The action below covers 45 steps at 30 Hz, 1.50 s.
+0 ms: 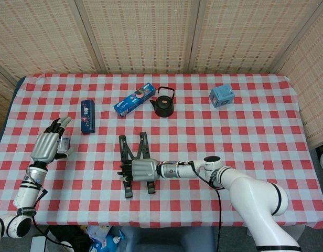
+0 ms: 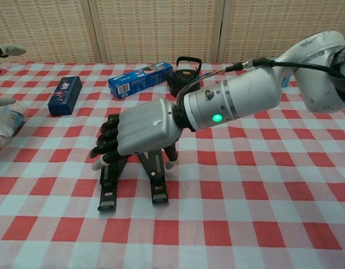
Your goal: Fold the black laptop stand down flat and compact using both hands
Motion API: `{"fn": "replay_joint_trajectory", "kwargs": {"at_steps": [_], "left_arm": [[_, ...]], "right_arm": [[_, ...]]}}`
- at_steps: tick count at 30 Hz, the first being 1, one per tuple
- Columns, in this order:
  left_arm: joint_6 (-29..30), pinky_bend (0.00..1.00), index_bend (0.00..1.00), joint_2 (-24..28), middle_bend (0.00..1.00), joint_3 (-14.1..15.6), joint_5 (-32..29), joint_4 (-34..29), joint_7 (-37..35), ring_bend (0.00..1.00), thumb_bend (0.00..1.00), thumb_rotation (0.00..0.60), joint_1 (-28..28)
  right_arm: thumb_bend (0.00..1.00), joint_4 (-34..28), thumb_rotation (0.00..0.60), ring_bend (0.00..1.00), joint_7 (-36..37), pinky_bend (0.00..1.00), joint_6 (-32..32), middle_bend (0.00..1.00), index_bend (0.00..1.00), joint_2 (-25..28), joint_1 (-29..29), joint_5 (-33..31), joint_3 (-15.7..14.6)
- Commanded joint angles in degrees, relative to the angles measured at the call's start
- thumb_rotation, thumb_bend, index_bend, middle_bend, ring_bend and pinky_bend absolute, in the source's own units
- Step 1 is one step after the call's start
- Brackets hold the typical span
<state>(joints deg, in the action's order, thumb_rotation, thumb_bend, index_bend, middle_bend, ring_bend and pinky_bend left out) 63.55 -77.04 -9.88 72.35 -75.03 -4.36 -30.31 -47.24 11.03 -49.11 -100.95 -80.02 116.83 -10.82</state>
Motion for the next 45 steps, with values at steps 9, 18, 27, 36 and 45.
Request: {"fn": "replay_joint_trajectory", "kwargs": {"at_steps": [9, 18, 27, 36, 45], "left_arm": [[0.1, 0.18, 0.0, -0.1, 0.0, -0.13, 0.29, 0.53, -0.8, 0.0, 0.26, 0.6, 0.48], [0.26, 0.18, 0.0, 0.0, 0.0, -0.27, 0.57, 0.53, -1.09, 0.0, 0.26, 0.6, 0.75], [0.34, 0.18, 0.0, 0.15, 0.0, -0.4, 0.82, 0.59, -1.59, 0.0, 0.26, 0.6, 0.97], [0.51, 0.18, 0.0, 0.12, 0.0, -0.46, 1.15, 0.73, -2.15, 0.0, 0.26, 0.6, 1.18], [0.6, 0.18, 0.0, 0.43, 0.0, -0.59, 1.25, 0.92, -2.73, 0.0, 0.26, 0.6, 1.43]], "right_arm": [[0.0, 2.98, 0.6, 0.0, 2.37, 0.0, -0.04, 0.0, 0.0, -1.97, -1.41, -0.47, -1.97], [0.0, 3.9, 0.6, 0.0, 3.47, 0.0, 0.9, 0.0, 0.0, -2.82, -2.29, -1.35, -2.82], [0.0, 4.26, 0.6, 0.0, 4.63, 0.0, 1.43, 0.0, 0.0, -3.36, -3.06, -2.12, -3.35], [0.0, 4.94, 0.6, 0.0, 6.55, 0.0, 1.68, 0.07, 0.0, -3.94, -3.64, -2.82, -3.93], [0.0, 6.28, 0.6, 0.0, 8.05, 0.0, 0.86, 0.18, 0.06, -4.93, -3.97, -3.09, -4.26]]}}
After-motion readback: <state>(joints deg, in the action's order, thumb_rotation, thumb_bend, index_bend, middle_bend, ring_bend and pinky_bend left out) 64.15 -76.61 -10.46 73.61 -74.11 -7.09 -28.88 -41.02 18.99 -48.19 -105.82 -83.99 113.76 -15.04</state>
